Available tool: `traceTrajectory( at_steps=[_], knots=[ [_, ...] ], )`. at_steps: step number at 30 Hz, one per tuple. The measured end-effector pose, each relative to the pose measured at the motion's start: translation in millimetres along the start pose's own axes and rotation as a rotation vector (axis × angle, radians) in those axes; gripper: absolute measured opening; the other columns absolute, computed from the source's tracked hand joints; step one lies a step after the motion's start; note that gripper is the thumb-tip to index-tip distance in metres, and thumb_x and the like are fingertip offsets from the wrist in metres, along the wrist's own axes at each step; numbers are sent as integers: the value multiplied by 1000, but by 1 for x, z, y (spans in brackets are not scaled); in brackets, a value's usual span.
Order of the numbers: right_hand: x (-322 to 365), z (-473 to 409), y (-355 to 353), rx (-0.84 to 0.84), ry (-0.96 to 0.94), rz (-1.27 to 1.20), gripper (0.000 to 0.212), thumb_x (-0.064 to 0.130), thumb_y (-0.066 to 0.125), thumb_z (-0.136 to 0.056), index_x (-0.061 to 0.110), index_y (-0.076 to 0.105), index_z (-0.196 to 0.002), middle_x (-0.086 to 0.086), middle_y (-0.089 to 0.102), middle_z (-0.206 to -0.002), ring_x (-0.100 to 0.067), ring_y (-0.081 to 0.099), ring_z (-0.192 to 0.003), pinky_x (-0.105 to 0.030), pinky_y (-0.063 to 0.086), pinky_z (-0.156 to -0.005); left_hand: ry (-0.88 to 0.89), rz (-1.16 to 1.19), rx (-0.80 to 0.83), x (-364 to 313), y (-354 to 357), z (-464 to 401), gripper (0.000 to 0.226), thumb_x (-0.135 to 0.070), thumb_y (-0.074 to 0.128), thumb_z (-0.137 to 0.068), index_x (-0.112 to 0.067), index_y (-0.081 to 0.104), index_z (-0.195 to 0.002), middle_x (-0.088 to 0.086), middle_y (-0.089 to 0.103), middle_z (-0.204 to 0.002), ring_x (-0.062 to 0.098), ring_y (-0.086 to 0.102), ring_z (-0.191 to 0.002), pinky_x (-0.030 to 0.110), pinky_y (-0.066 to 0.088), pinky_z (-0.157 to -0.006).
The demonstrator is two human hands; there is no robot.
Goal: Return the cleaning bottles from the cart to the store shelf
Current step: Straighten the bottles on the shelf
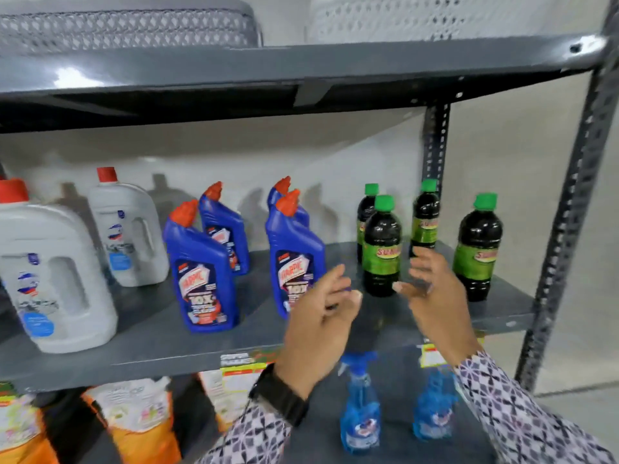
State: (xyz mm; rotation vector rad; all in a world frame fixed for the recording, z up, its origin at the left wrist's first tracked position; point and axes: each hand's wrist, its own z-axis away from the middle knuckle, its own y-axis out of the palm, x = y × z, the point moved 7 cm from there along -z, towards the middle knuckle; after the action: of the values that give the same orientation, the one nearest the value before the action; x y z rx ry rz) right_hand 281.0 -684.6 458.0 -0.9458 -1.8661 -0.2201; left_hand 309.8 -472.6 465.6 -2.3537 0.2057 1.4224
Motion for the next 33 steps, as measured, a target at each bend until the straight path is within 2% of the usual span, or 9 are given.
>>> traceTrajectory(
  at_steps=[2, 5, 8, 11, 13, 20, 22, 25, 33],
  knots=[
    [-20, -23, 4, 166, 82, 4, 81, -5, 83, -79, 9, 43, -148, -12, 55, -139, -26, 54, -130, -22, 51, -91, -78, -66, 81, 9, 43, -29, 75, -45, 58, -97, -23, 26, -161, 0, 41, -162, 9, 42, -148, 29, 38, -121],
    [-30, -45, 17, 376, 90, -15, 94, 10, 91, -70, 16, 40, -148, 2, 55, -141, -18, 53, -134, -41, 46, -113, -168, -122, 7, 17, 67, -71, 76, -39, 51, -102, -19, 10, -163, 3, 30, -167, 17, 28, -156, 40, 24, -128],
    [-35, -60, 20, 424, 53, -18, 78, 7, 90, -70, 25, 46, -132, 2, 66, -125, -20, 65, -121, -46, 52, -108, -151, -54, 3, 20, 73, -94, 49, -25, 55, -103, -31, 39, -148, 0, 58, -144, 15, 56, -132, 40, 38, -121],
    [-38, -60, 6, 419, 37, 6, 63, 0, 82, -82, 29, 45, -124, 20, 61, -104, -1, 64, -97, -11, 51, -83, -89, -87, 25, 20, 80, -98, 37, -15, 56, -102, -33, 50, -134, -6, 66, -127, 0, 62, -113, 32, 45, -114],
    [-42, -55, -5, 402, 4, 23, 59, 3, 80, -84, 27, 48, -127, 21, 59, -103, 6, 58, -93, -4, 43, -75, -67, -94, 60, 17, 87, -94, 39, -13, 58, -101, -33, 50, -133, -13, 67, -123, -11, 63, -108, 19, 48, -105],
    [-44, -36, -21, 400, -74, -1, 65, 9, 82, -84, 20, 52, -140, 1, 67, -131, -16, 68, -113, -36, 54, -103, -70, -103, 68, 19, 90, -72, 51, -5, 60, -99, -37, 44, -134, -23, 62, -122, -24, 61, -104, 1, 47, -88],
    [-44, -34, -22, 395, -85, -18, 69, 11, 83, -83, 20, 51, -143, 0, 68, -132, -14, 69, -111, -27, 54, -100, -67, -107, 49, 21, 88, -70, 52, -6, 60, -99, -34, 42, -140, -24, 61, -123, -26, 60, -104, 0, 46, -88],
    [-46, -35, -23, 398, -78, -24, 70, 13, 86, -81, 19, 53, -142, 4, 66, -123, 6, 62, -99, -1, 48, -79, -67, -115, 32, 19, 88, -66, 60, -12, 61, -100, -25, 39, -153, -26, 60, -126, -27, 58, -106, 1, 46, -93],
    [-52, -37, -23, 368, -61, -24, 70, 22, 90, -76, 26, 57, -137, -3, 72, -126, -15, 70, -107, -22, 55, -88, -70, -111, 45, 20, 87, -67, 61, -10, 61, -99, -34, 35, -150, -30, 59, -122, -29, 57, -104, -2, 44, -89]
  ],
)
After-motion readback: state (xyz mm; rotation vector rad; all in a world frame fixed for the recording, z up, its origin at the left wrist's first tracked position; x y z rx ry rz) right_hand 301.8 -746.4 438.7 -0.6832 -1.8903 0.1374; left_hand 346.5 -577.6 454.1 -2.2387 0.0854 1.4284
